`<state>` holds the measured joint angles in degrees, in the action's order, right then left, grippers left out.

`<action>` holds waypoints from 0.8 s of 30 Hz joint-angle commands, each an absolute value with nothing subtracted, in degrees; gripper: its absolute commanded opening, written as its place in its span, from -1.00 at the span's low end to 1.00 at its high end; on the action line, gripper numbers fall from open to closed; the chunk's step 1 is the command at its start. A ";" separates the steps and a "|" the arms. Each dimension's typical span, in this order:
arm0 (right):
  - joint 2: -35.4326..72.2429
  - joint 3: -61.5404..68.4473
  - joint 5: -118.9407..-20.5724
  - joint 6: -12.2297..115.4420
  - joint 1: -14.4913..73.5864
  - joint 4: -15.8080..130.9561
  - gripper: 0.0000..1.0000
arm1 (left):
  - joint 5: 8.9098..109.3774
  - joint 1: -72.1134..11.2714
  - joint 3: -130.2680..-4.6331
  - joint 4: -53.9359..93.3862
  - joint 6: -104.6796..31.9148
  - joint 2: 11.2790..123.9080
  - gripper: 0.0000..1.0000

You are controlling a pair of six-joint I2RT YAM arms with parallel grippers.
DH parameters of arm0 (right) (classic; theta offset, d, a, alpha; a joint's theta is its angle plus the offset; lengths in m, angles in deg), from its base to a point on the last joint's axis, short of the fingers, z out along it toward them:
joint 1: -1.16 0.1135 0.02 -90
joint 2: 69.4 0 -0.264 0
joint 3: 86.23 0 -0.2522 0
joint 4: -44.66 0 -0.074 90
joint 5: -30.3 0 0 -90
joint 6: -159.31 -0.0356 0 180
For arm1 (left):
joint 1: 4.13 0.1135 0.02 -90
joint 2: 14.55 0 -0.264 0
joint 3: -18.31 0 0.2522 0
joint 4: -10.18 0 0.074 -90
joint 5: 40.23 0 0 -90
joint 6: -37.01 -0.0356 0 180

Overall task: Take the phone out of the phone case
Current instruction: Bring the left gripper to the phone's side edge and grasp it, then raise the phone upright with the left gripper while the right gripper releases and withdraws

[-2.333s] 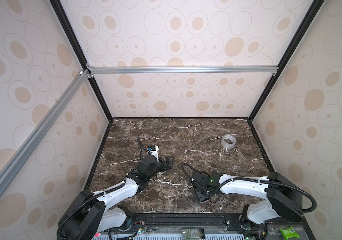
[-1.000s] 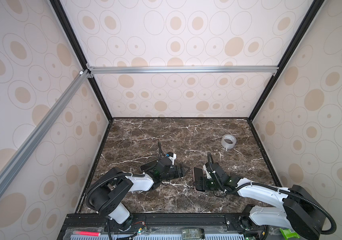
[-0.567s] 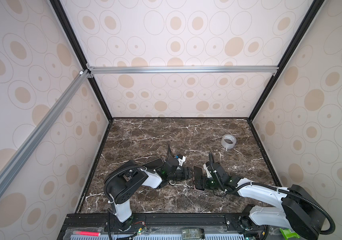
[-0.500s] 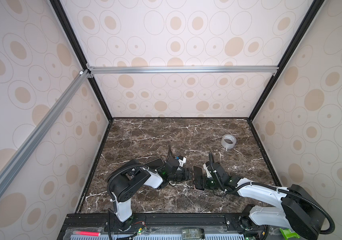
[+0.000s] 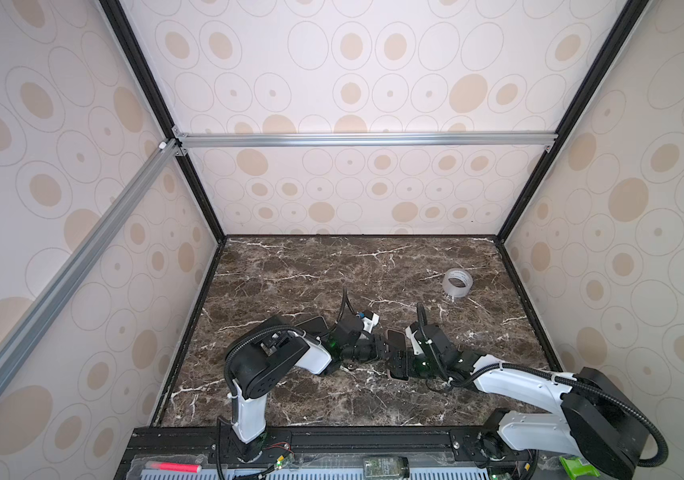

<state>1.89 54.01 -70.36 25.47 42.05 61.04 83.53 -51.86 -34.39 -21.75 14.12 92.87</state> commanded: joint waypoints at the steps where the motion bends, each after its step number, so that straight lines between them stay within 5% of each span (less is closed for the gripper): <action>1: 2.66 52.74 -68.94 26.37 41.68 63.53 0.61 | 84.58 -52.41 -36.67 -23.60 14.33 93.12 -0.41; 12: 0.17 52.52 -67.45 27.51 41.64 65.40 0.64 | 83.77 -52.37 -36.21 -25.16 12.88 91.40 -0.77; 17: -3.15 51.86 -67.94 29.15 41.76 68.02 0.85 | 83.02 -52.22 -36.33 -24.87 11.13 88.92 -1.00; 19: -6.75 51.56 -67.73 30.21 41.74 69.25 1.00 | 82.35 -51.74 -37.11 -23.28 9.67 87.18 -1.00; 24: -18.84 51.09 -61.44 33.17 41.69 72.87 0.99 | 80.21 -48.67 -39.48 -18.59 6.42 82.46 -1.00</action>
<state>-13.61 52.65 -66.25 30.80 41.96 69.71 81.48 -50.46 -35.26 -18.42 9.97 86.33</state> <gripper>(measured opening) 0.996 0.120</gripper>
